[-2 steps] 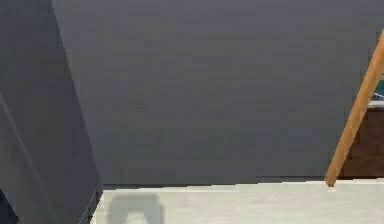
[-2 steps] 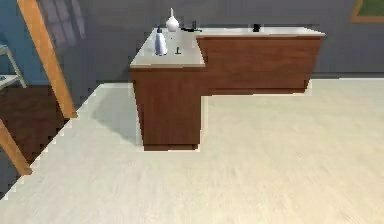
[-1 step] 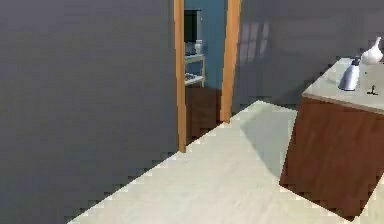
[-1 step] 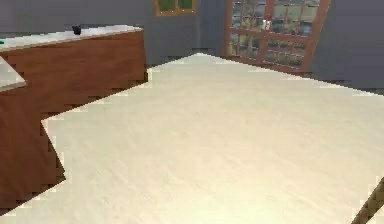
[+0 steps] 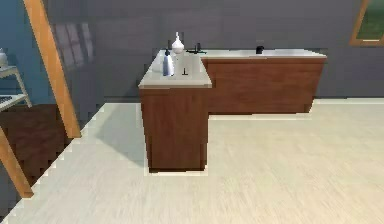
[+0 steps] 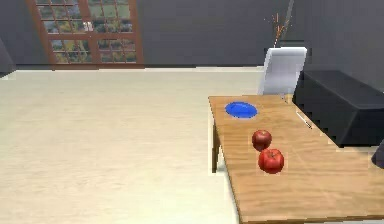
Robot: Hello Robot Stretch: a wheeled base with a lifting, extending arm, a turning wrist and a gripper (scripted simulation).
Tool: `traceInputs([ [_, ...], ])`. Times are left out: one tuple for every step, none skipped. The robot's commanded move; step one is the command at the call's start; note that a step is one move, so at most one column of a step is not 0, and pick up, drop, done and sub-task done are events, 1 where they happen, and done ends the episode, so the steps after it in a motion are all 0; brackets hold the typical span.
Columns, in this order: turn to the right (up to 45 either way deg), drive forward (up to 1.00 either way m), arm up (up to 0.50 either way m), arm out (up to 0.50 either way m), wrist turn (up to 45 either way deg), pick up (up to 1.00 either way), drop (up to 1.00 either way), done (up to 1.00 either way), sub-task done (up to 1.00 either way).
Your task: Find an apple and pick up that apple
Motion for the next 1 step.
traceInputs([
  [21.0,0.00,0.00,0.00,0.0,0.00,0.00,0.00,0.00],
])
